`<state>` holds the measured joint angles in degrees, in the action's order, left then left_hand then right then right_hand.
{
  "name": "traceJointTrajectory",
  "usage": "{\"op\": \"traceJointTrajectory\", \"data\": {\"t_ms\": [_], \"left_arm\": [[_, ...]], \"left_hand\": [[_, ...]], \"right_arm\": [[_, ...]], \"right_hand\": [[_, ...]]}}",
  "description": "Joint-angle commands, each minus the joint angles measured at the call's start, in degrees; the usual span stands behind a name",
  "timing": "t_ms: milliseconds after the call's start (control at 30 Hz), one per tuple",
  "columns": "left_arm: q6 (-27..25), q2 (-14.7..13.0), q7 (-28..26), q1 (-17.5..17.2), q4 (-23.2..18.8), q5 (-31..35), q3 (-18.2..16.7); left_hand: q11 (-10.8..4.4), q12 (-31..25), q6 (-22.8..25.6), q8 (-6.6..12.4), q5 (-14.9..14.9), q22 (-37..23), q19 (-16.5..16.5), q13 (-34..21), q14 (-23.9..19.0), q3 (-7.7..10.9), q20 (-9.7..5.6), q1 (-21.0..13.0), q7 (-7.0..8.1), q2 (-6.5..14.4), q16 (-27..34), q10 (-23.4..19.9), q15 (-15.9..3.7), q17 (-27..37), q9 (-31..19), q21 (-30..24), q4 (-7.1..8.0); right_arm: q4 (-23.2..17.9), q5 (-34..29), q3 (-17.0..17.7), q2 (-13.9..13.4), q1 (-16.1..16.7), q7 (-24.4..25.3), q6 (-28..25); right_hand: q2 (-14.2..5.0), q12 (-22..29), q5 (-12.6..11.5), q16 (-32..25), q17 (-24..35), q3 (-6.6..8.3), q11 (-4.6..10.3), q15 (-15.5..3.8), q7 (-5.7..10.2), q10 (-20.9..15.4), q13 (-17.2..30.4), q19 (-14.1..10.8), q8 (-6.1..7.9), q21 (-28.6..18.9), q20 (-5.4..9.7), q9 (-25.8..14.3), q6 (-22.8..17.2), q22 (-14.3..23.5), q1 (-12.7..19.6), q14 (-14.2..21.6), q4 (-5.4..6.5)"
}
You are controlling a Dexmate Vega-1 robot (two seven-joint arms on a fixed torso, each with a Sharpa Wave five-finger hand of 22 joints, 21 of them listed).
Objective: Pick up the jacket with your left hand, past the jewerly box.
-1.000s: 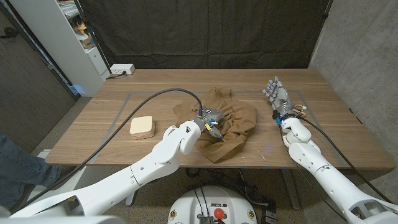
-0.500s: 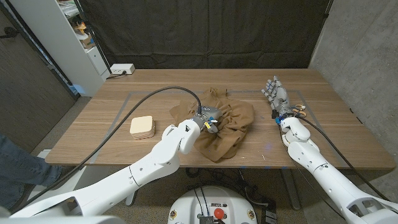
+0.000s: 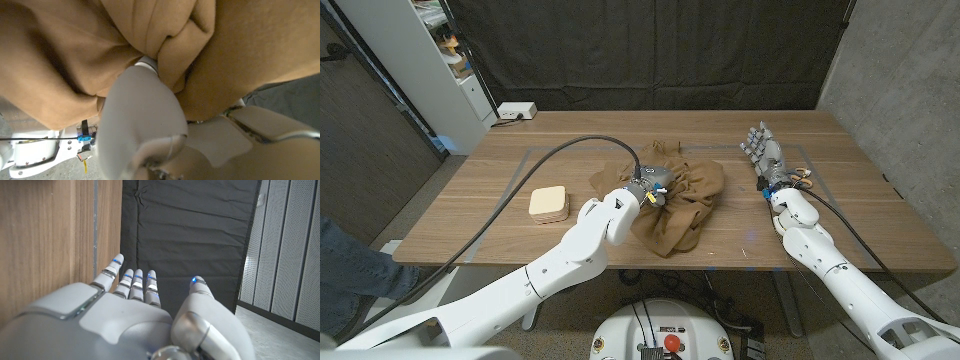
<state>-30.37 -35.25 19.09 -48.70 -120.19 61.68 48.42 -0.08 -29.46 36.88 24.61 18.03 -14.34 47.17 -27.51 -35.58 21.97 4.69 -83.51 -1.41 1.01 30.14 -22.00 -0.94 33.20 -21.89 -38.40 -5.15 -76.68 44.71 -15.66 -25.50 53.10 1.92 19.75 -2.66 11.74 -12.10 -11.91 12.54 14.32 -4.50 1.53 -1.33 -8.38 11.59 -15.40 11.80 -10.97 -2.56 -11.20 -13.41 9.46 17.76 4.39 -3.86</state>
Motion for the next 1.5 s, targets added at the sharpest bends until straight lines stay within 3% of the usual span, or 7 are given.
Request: {"op": "traceJointTrajectory", "data": {"t_ms": [33,1133,1500], "left_arm": [[0.9,0.0,-3.2,-0.4,-0.7,-1.1,-1.4],[3.9,-1.5,-13.0,-2.4,-2.4,-5.7,-4.7],[3.7,-2.4,-12.6,-2.4,-4.1,-5.3,-5.6]], "left_hand": [[0.14,-0.5,0.9,0.59,0.5,-0.2,1.2,-0.6,-0.7,4.72,-1.59,-5.4,0.10,5.5,0.7,-0.8,-0.41,0.8,-0.4,-0.9,-4.91],[-0.31,-0.9,3.7,1.74,2.0,-0.2,-0.4,-3.4,-1.5,5.34,-3.22,-8.0,-0.70,5.1,2.6,-3.3,-0.82,4.4,-2.4,-5.9,-5.18],[-0.31,-0.6,3.8,1.52,2.3,0.0,-1.6,-4.1,-1.1,5.44,-3.52,-8.1,-0.65,4.9,2.5,-3.1,-0.66,5.0,-2.6,-6.9,-5.05]], "right_arm": [[-1.0,0.2,0.4,-0.3,0.1,0.5,-0.2],[-4.7,0.0,1.3,-0.8,1.7,2.6,0.1],[-5.7,-0.4,1.3,-1.0,2.0,3.3,0.1]], "right_hand": [[-0.29,-0.1,-0.1,-0.1,0.0,0.01,0.21,0.08,0.24,0.0,0.1,-0.5,-0.28,0.0,-0.16,-0.2,0.0,0.3,-0.1,0.2,-0.26],[-0.39,0.0,-0.1,-0.2,0.0,0.06,0.31,0.03,0.22,-0.2,0.1,-0.8,-0.20,-0.1,-0.38,-0.2,-0.2,0.3,0.1,0.5,-0.49],[-0.43,0.1,-0.1,-0.2,0.0,0.12,0.26,0.03,0.19,-0.3,0.1,-0.9,-0.19,-0.1,-0.36,-0.2,-0.3,0.3,0.2,0.6,-0.63]]}}
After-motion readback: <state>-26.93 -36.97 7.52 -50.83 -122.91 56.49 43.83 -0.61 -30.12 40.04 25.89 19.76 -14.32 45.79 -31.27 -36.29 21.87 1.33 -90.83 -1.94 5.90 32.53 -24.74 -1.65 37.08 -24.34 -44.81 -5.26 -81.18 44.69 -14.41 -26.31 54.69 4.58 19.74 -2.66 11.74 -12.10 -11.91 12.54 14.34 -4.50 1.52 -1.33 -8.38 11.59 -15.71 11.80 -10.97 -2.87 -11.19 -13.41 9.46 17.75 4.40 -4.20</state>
